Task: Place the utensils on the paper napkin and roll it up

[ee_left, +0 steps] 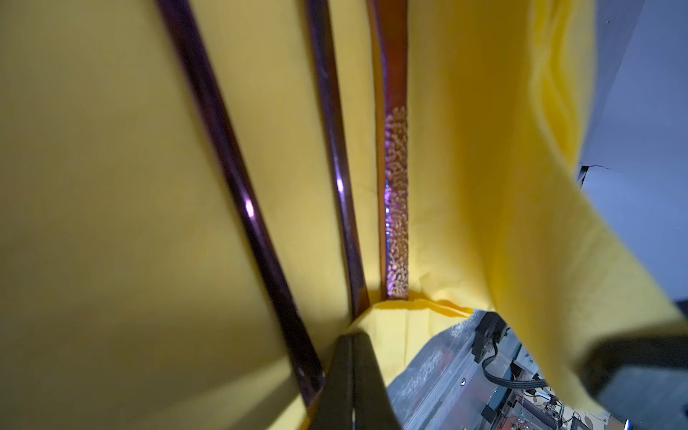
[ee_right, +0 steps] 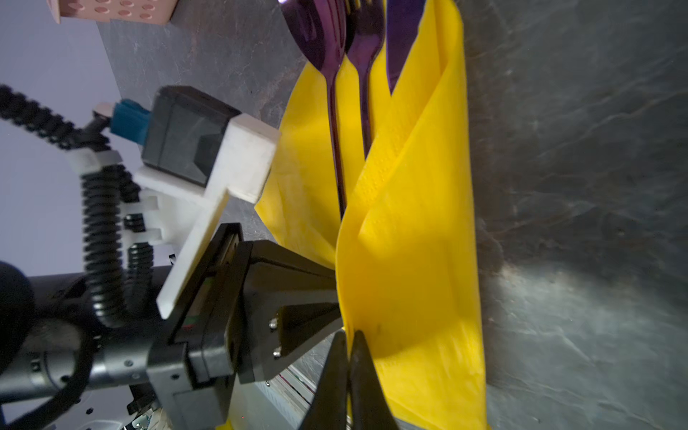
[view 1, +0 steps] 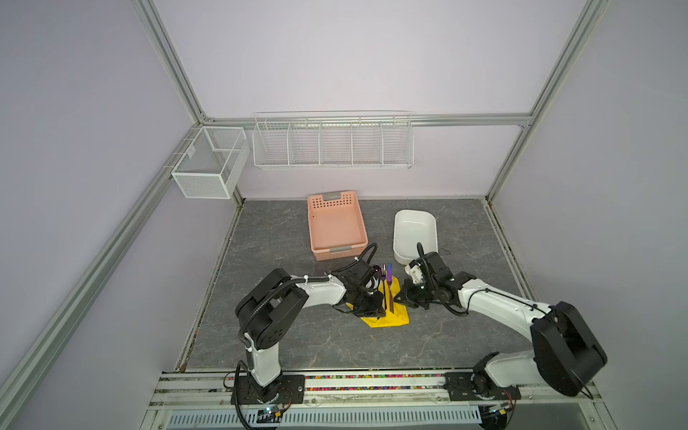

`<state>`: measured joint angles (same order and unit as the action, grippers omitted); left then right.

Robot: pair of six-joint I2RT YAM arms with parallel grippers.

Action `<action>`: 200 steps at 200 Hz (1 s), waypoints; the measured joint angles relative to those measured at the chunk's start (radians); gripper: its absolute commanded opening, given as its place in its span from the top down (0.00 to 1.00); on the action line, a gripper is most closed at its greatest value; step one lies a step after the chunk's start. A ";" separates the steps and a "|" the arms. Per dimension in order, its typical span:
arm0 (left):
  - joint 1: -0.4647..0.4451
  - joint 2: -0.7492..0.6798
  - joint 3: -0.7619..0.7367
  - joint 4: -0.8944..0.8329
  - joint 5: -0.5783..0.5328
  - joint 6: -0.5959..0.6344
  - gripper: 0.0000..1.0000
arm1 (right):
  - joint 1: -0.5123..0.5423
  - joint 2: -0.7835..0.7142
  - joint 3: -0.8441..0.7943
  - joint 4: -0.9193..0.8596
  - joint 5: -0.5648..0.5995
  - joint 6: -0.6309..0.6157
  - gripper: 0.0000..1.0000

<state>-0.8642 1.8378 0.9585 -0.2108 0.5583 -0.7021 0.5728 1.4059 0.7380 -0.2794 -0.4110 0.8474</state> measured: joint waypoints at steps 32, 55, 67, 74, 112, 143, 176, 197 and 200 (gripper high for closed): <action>0.000 0.001 0.000 0.001 0.000 0.000 1.00 | 0.027 0.025 0.010 0.048 0.008 0.048 0.93; 0.000 0.000 0.000 0.001 0.000 0.000 1.00 | 0.041 0.045 0.019 0.075 0.011 0.065 0.93; 0.000 0.000 0.000 0.001 0.000 0.000 1.00 | 0.045 0.050 0.019 0.080 0.015 0.069 0.93; 0.000 0.000 0.000 0.002 0.000 0.000 1.00 | 0.047 0.051 0.019 0.084 0.015 0.070 0.93; 0.000 0.000 0.000 0.004 0.000 -0.001 1.00 | 0.051 0.052 0.019 0.103 0.015 0.073 0.93; 0.000 0.000 -0.003 0.012 0.000 -0.005 1.00 | 0.053 0.060 0.019 0.106 0.015 0.073 0.93; 0.000 0.000 -0.007 0.022 0.001 -0.005 1.00 | 0.058 0.073 0.019 0.105 0.014 0.073 0.93; 0.000 0.000 -0.007 0.022 0.003 -0.005 1.00 | 0.058 0.076 0.021 0.105 0.014 0.073 0.93; 0.000 0.000 -0.007 0.022 0.003 -0.005 1.00 | 0.058 0.078 0.021 0.106 0.014 0.073 0.93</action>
<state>-0.8642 1.8381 0.9512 -0.1890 0.5613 -0.7067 0.6312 1.4837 0.7593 -0.1738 -0.3969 0.9203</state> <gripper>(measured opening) 0.048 0.069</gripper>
